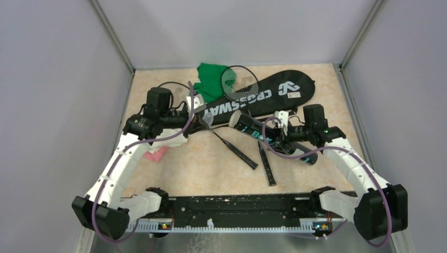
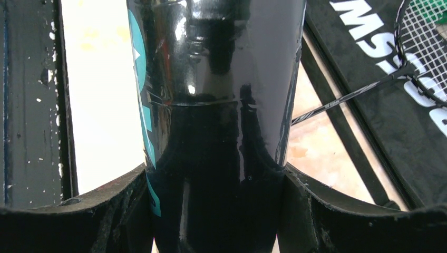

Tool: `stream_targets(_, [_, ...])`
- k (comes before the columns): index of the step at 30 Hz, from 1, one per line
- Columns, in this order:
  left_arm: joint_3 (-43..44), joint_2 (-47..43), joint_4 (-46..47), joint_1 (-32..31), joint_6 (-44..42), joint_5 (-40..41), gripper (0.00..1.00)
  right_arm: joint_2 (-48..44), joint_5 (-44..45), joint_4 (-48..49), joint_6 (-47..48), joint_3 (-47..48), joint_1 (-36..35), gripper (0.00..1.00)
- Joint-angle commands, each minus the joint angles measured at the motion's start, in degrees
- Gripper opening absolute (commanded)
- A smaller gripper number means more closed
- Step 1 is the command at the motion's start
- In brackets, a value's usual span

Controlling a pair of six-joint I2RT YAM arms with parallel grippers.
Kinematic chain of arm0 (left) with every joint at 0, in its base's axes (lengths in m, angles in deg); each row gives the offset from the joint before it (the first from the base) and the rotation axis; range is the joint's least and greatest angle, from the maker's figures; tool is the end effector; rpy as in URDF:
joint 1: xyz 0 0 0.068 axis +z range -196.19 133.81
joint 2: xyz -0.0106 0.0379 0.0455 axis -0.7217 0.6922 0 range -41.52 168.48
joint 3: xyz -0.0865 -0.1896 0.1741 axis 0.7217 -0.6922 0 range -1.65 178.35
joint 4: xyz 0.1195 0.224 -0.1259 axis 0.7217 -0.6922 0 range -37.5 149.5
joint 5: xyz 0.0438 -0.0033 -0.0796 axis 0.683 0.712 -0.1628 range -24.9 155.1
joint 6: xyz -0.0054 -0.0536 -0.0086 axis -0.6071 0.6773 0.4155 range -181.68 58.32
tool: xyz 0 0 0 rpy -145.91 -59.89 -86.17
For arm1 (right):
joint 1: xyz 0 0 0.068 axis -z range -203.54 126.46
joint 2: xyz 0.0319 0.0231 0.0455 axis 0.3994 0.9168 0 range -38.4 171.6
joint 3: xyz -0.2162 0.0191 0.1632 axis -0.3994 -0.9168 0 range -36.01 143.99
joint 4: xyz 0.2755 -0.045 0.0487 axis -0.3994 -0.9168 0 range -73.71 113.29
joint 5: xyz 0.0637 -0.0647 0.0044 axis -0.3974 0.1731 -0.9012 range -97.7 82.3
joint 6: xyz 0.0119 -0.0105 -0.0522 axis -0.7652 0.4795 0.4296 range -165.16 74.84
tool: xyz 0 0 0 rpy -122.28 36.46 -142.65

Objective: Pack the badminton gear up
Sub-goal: Close the lid on the shuttle tube.

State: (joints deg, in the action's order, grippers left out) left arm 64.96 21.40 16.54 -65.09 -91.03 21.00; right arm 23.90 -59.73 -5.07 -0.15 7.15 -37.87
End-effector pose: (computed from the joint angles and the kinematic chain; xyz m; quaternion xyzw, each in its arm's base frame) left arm 0.2206 -0.1025 0.3611 0.4890 0.6987 -0.3016 0.4263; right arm 0.2217 0.0864 0.2436 -0.5527 0.6491 0.3081 0.4222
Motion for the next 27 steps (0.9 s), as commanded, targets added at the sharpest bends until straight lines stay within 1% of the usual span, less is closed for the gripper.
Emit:
stream_targets(1, [2.4,0.9,7.3,0.2,6.7,-12.4,0.0,0.8,-1.0,0.1,1.7,4.4,-1.7,0.33])
stream_targets(4, [2.5,1.7,13.0,0.1,11.3,-17.7,0.0,1.5,-1.4,0.9,1.2,4.9,-2.2,0.33])
stream_targets(10, [3.0,3.5,21.0,-0.3,16.7,-21.5,0.0,1.8,-2.2,3.0,-0.5,4.2,-3.1,0.33])
stream_targets(18, [2.5,4.7,23.9,-3.5,17.3,-20.0,0.0,1.6,-3.0,5.1,-2.5,3.7,-3.6,0.33])
stream_targets(27, [2.8,5.8,24.1,-7.0,15.8,-16.5,0.0,1.0,-3.5,5.9,-2.8,2.5,-3.7,0.33])
